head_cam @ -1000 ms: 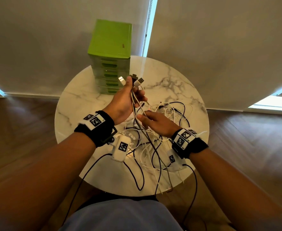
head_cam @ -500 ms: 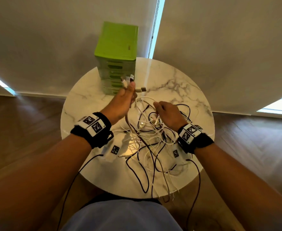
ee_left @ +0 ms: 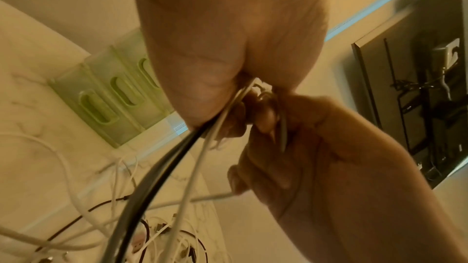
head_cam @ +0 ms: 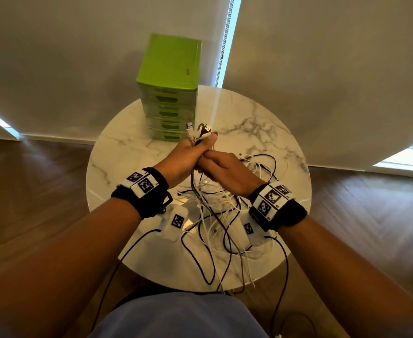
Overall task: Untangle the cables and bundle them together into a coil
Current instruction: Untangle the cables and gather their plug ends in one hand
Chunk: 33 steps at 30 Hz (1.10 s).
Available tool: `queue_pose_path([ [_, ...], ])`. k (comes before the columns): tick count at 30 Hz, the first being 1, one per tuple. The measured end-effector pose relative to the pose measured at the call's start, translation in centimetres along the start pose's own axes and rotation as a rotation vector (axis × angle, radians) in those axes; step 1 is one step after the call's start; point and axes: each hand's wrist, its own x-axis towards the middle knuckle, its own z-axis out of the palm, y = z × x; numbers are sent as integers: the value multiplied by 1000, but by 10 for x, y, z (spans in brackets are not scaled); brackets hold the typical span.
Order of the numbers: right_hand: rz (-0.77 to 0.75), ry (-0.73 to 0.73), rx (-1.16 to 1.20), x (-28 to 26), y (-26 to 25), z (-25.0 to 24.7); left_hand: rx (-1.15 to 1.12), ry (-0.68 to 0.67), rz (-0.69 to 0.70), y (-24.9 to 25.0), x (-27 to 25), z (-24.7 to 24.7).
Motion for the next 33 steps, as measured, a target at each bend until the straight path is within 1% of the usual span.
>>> queue_pose_path([
  [3, 43, -59, -57, -1, 11, 4, -16, 84, -13, -2, 7, -4],
  [5, 121, -73, -180, 3, 28, 7, -17, 106, 2, 0, 9, -7],
  [7, 199, -137, -298, 7, 45, 7, 7, 137, 20, 2, 8, -8],
  [10, 197, -222, -170, 15, 62, 7, 23, 124, 28, 4, 7, -13],
  [11, 186, -237, -153, 18, 66, 7, -8, 108, 30, 6, 6, -14],
  [12, 188, -256, -184, 22, 72, 8, -61, 100, 32, 10, 4, -16],
  [15, 250, -354, -352, 24, 97, 15, -179, 123, 69, 31, 2, -28],
  [16, 252, -353, -372, 22, 106, 17, -180, 132, 96, 39, 1, -33],
  [18, 228, -266, -360, 20, 119, 14, -103, 164, 154, 49, 0, -48],
  [21, 245, -71, -299, 26, 117, 0, 197, 232, 184, 46, -6, -60],
  [23, 254, 63, -231, 33, 112, -11, 388, 225, 180, 35, -9, -56],
  [25, 236, 156, -160, 41, 100, -19, 511, 189, 152, 23, -9, -48],
  [27, 201, 187, -109, 48, 82, -21, 563, 166, 103, 10, -8, -40],
  [29, 136, 174, -7, 49, 58, -17, 561, 165, 47, -1, -3, -34],
  [31, 67, 113, 68, 46, 37, -11, 470, 165, 27, -3, 0, -28],
  [33, 25, 54, 64, 40, 20, -6, 335, 167, 14, -2, 5, -25],
])
